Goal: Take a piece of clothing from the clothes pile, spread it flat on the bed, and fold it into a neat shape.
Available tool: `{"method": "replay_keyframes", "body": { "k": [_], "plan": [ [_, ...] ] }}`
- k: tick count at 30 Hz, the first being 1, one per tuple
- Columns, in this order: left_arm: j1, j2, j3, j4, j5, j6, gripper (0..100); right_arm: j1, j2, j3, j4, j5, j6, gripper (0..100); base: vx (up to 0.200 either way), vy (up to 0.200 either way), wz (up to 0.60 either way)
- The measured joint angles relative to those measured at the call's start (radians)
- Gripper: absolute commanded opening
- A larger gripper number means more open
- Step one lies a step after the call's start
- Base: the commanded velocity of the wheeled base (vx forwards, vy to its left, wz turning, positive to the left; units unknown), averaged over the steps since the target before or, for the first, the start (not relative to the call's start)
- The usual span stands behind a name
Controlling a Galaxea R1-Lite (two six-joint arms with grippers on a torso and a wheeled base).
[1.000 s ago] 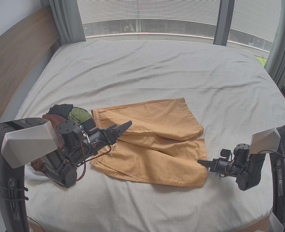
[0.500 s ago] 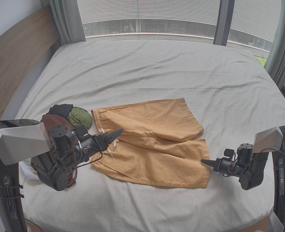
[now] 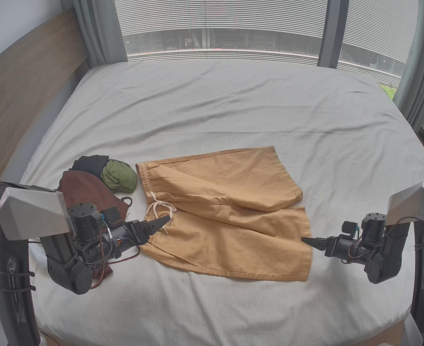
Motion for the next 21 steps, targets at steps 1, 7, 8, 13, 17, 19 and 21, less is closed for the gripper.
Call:
{"method": "replay_keyframes", "body": {
  "k": [1, 7, 8, 13, 17, 19, 21],
  "plan": [
    [0.001, 0.004, 0.000, 0.000, 0.001, 0.000, 100, -0.003, -0.004, 0.001, 0.000, 0.000, 0.000, 100, 0.000, 0.000, 0.00],
    [0.029, 0.055, -0.006, 0.004, 0.026, 0.000, 100, -0.049, -0.048, 0.004, 0.001, 0.007, 0.005, 100, 0.000, 0.000, 0.00],
    [0.036, 0.064, -0.010, 0.004, 0.031, 0.000, 100, -0.053, -0.053, 0.004, 0.001, 0.008, 0.006, 100, 0.000, 0.000, 0.00],
    [0.067, 0.102, -0.024, 0.004, 0.037, 0.000, 100, -0.063, -0.067, 0.001, 0.002, 0.009, 0.006, 100, 0.000, 0.000, 0.00],
    [0.102, 0.120, -0.027, 0.004, 0.038, 0.000, 100, -0.064, -0.071, 0.000, 0.001, 0.009, 0.006, 100, 0.000, 0.000, 0.00],
    [0.113, 0.126, -0.027, 0.006, 0.037, 0.000, 100, -0.064, -0.072, -0.001, 0.001, 0.009, 0.005, 100, 0.000, 0.000, 0.00],
    [0.121, 0.131, -0.027, 0.013, 0.037, 0.000, 100, -0.064, -0.073, -0.002, 0.001, 0.009, 0.005, 100, 0.000, 0.000, 0.00]
  ]
}}
